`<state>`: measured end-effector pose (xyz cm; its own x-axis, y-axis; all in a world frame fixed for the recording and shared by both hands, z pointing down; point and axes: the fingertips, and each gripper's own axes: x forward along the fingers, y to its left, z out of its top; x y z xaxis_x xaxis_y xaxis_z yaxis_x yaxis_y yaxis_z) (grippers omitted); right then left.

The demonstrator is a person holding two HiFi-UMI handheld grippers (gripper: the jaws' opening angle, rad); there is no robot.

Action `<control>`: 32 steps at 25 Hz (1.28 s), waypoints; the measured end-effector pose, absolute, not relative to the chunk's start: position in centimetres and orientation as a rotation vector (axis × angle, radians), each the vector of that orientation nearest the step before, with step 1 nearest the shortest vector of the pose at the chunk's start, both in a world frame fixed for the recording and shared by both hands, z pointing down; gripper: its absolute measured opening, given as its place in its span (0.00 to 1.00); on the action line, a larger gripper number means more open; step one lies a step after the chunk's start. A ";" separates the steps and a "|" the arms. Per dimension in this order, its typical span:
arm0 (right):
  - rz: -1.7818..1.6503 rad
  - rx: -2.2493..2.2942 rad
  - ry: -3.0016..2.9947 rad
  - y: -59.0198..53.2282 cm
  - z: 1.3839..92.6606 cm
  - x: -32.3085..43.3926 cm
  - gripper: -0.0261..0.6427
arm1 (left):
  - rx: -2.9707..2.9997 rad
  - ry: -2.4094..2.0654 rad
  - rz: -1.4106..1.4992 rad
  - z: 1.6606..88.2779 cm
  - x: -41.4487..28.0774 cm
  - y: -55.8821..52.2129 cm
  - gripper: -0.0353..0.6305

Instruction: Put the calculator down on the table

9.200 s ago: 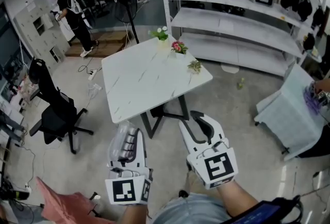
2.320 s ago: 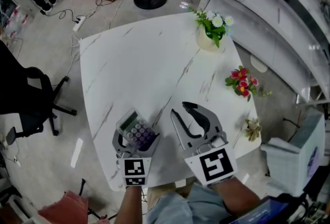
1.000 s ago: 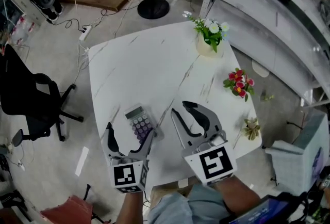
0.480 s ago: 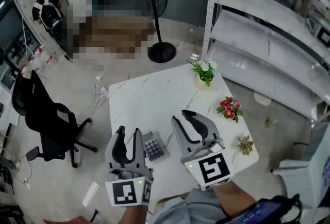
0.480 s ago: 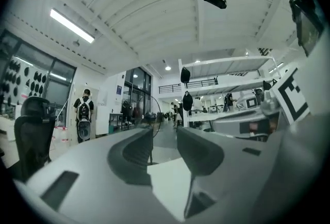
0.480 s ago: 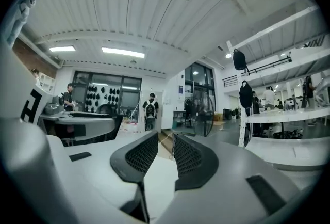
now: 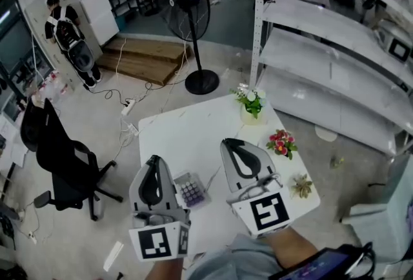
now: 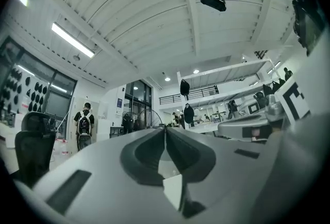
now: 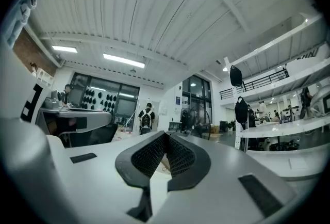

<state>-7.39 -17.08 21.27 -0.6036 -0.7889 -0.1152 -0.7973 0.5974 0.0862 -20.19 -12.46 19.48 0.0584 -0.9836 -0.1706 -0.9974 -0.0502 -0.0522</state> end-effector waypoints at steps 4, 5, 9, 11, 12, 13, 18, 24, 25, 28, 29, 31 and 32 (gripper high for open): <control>0.202 -1.376 2.730 -17.1 20.9 -7.0 0.07 | -2.167 2.041 0.124 19.3 -19.9 -12.7 0.08; 0.212 -1.379 2.726 -17.1 20.9 -6.9 0.07 | -2.166 2.043 0.120 19.4 -19.9 -12.8 0.08; 0.231 -1.397 2.710 -16.9 20.7 -6.6 0.06 | -2.160 2.058 0.098 19.5 -20.1 -12.8 0.08; 0.223 -1.392 2.708 -16.9 20.6 -6.5 0.06 | -2.161 2.058 0.088 19.6 -20.1 -12.8 0.08; 0.220 -1.390 2.709 -16.9 20.5 -6.6 0.06 | -2.162 2.058 0.083 19.7 -20.1 -12.8 0.08; 0.218 -1.388 2.709 -16.9 20.5 -6.6 0.06 | -2.162 2.056 0.082 19.7 -20.1 -12.8 0.08; 0.221 -1.369 2.723 -16.9 20.4 -6.9 0.06 | -2.149 2.067 0.101 19.5 -20.2 -12.6 0.08; 0.215 -1.344 2.742 -16.8 20.6 -7.3 0.06 | -2.132 2.088 0.097 19.7 -20.6 -12.4 0.08; 0.213 -1.341 2.744 -16.8 20.6 -7.4 0.06 | -2.130 2.092 0.098 19.8 -20.7 -12.4 0.08; 0.210 -1.331 2.748 -16.7 20.6 -7.7 0.06 | -2.124 2.095 0.095 19.7 -20.8 -12.2 0.08; 0.209 -1.330 2.749 -16.7 20.6 -7.8 0.06 | -2.122 2.095 0.095 19.7 -20.9 -12.2 0.08; 0.209 -1.327 2.750 -16.7 20.5 -8.0 0.06 | -2.120 2.099 0.096 19.7 -21.1 -12.2 0.08; 0.210 -1.325 2.750 -16.6 20.5 -8.1 0.06 | -2.119 2.101 0.097 19.6 -21.2 -12.1 0.08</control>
